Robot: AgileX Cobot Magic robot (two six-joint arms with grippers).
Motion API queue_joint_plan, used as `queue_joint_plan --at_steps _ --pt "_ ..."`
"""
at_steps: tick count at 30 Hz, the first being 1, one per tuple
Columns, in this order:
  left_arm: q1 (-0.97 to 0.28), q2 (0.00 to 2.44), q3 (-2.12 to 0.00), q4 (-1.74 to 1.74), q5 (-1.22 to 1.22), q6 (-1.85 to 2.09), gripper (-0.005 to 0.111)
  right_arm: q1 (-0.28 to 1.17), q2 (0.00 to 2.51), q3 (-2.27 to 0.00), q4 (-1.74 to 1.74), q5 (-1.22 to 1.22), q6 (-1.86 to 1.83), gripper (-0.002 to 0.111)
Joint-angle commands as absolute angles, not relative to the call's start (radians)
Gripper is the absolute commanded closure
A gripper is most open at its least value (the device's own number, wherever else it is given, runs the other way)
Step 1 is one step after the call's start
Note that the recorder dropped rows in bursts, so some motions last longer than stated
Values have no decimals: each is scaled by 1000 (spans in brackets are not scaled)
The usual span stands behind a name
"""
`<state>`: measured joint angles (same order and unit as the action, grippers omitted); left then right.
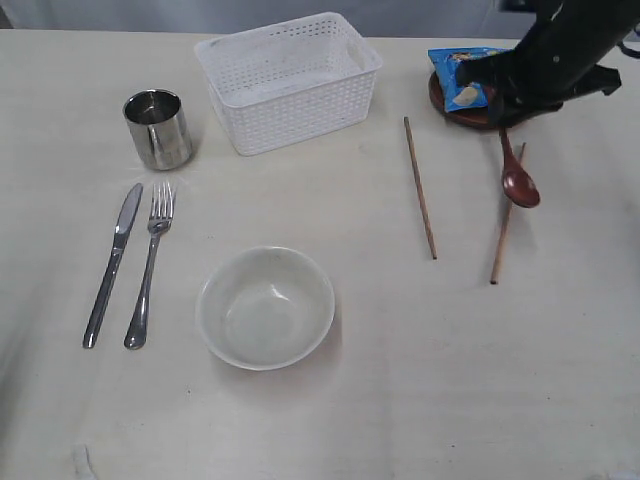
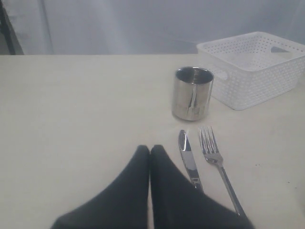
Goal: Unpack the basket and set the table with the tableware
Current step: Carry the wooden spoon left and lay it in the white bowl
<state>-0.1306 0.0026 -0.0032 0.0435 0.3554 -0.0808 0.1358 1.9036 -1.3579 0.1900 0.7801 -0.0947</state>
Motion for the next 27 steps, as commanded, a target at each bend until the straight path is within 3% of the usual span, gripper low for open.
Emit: queue_joint_plan --at_steps 1,7,14,27 --pt "-129 0 0 52 345 -85 107 193 1791 -1364 428 829 -273 109" --pt "-129 0 0 52 345 -85 107 474 1699 -1364 493 803 -338 109" --pt "-129 0 0 52 345 -85 107 768 1767 -1359 396 694 -349 109" --pt "-129 0 0 52 345 -85 107 829 1948 -1359 356 669 -311 109"
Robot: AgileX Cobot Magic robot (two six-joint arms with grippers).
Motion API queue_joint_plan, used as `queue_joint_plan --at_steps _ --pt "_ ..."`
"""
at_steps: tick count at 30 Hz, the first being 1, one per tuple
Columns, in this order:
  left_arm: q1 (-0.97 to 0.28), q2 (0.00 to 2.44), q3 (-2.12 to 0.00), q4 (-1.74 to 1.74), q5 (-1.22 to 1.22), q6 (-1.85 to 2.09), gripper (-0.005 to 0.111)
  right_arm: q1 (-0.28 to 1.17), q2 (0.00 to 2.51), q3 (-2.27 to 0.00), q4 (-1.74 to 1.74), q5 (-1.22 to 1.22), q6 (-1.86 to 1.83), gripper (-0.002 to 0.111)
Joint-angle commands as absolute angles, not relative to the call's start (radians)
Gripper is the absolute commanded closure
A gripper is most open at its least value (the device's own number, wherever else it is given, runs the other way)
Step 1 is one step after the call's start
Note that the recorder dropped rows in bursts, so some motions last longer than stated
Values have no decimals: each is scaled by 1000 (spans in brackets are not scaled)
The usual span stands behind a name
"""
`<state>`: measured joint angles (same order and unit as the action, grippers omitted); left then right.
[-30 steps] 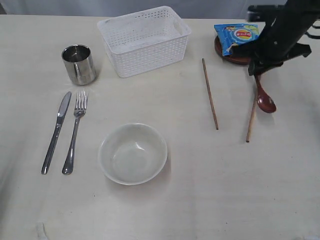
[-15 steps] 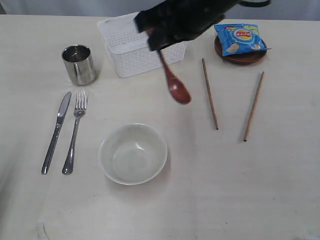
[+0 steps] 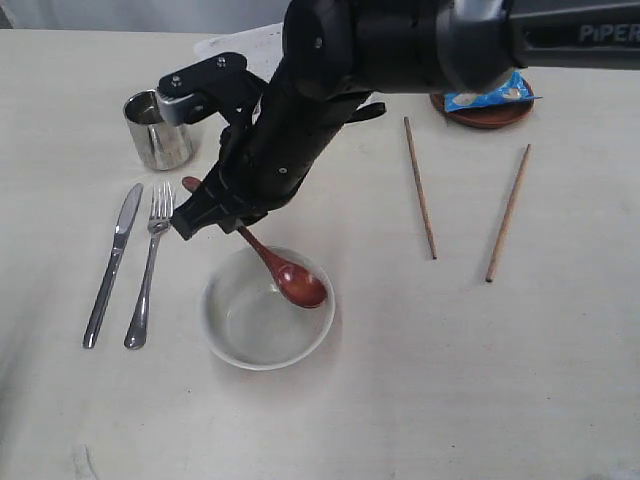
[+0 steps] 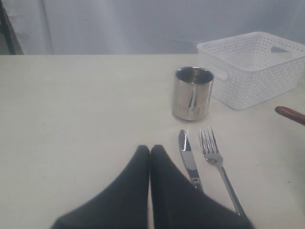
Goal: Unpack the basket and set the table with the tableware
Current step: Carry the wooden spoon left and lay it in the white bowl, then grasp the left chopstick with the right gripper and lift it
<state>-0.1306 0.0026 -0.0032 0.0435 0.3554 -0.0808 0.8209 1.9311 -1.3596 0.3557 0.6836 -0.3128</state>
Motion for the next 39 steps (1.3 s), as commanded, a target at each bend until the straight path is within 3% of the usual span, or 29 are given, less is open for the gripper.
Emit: queue_joint_plan --at_steps 1,13,14,17,23,30,39 --pt "-129 0 0 52 345 -85 107 832 1950 -1359 356 664 -311 109" --pt "-129 0 0 52 345 -85 107 841 1980 -1359 356 700 -300 108" --pt "-129 0 0 52 345 -85 107 841 1980 -1359 356 700 -300 105" --pt "-129 0 0 52 345 -85 107 841 1980 -1359 356 700 -300 79" --pt "-129 0 0 52 345 -85 107 833 1889 -1359 202 716 -227 76" --pt "-129 0 0 52 345 -85 107 605 1741 -1359 72 743 -79 76" --pt "-129 0 0 52 345 -85 107 429 1891 -1359 72 760 14 76"
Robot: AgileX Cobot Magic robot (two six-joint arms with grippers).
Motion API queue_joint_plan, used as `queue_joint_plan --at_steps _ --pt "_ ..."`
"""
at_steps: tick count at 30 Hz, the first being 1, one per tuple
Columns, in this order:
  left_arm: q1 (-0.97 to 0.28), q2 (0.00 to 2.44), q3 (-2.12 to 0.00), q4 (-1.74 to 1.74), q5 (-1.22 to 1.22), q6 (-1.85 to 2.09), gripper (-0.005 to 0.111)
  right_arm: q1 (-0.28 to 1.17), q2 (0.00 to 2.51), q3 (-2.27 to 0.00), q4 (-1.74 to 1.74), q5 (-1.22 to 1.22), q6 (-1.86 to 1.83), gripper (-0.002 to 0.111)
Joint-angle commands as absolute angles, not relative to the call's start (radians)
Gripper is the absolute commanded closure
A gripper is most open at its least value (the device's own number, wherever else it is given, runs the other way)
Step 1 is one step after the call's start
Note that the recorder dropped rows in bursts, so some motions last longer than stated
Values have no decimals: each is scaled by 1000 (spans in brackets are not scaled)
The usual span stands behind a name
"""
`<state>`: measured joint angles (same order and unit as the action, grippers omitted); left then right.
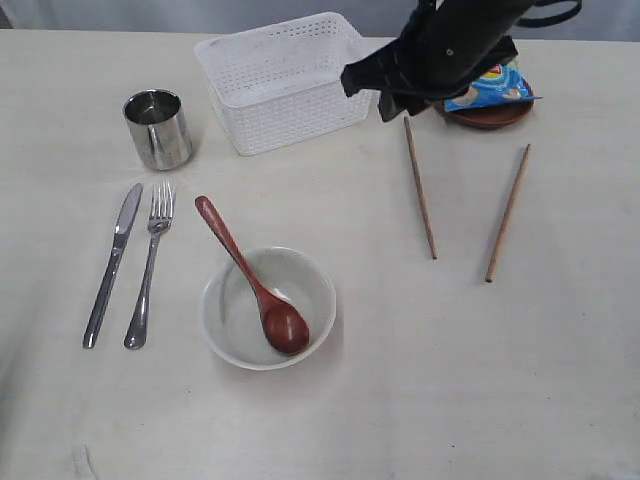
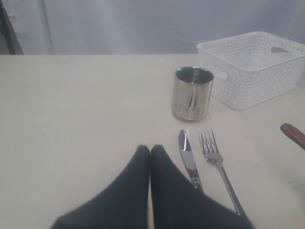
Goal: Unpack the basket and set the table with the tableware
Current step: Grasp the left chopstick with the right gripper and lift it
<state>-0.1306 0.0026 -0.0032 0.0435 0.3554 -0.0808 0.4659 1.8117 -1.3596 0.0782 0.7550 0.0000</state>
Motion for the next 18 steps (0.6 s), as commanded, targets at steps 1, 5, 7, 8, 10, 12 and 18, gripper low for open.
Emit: queue_joint_plan --at_steps 1,5,7,8,10,12,18 --pt "-129 0 0 52 345 -85 107 424 1917 -1359 65 758 15 76" --pt "-129 0 0 52 345 -85 107 420 2031 -1361 -73 744 137 76" --pt "-129 0 0 52 345 -85 107 420 2060 -1361 -141 731 186 76" --pt "-129 0 0 52 345 -85 107 420 2066 -1361 -149 728 193 76" --pt "-129 0 0 52 345 -85 107 420 2079 -1361 -149 706 193 76" --pt "-129 0 0 52 345 -85 107 420 2103 -1365 -149 686 193 76" --pt "-129 0 0 52 345 -85 107 420 2160 -1406 -144 728 193 77"
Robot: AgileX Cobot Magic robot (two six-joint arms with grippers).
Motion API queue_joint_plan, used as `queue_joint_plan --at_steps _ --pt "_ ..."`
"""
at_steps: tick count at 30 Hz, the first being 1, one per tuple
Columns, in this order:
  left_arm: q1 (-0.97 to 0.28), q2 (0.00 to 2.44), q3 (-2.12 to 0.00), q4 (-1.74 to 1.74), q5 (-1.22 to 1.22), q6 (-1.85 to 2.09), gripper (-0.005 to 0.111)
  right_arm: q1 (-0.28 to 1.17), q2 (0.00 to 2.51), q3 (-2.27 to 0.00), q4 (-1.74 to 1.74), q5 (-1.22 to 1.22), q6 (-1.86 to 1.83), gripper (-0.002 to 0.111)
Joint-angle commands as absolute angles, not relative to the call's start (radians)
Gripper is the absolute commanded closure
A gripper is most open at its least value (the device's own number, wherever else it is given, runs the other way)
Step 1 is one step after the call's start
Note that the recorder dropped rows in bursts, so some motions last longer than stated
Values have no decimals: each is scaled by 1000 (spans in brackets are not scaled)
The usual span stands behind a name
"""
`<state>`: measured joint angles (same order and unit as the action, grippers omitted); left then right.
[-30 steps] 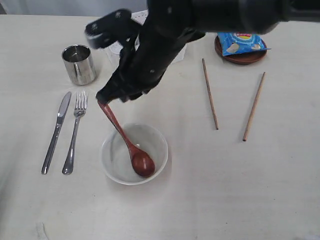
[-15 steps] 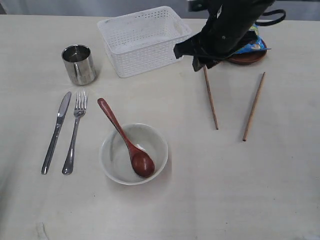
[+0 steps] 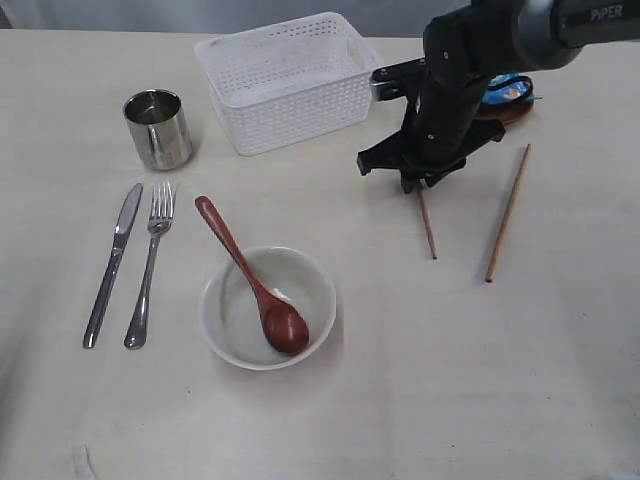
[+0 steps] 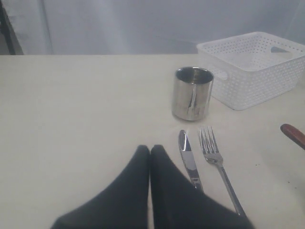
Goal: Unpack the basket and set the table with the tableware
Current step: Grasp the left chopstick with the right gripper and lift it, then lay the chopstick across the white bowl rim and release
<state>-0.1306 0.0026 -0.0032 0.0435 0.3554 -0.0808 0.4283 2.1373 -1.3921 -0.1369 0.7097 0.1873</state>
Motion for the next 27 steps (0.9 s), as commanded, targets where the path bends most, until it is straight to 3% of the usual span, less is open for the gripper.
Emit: queue_joint_plan --at_steps 1,3,4,17,27 --pt "-129 0 0 52 345 -85 107 420 2160 -1406 -144 728 193 82" --pt "-129 0 0 52 345 -85 107 420 2162 -1406 -144 732 182 105" --pt "-129 0 0 52 345 -85 107 420 2163 -1406 -144 734 179 108" --pt "-129 0 0 52 345 -85 107 424 1963 -1406 -82 799 84 109" --pt "-129 0 0 52 345 -85 107 480 1685 -1406 305 910 -356 109"
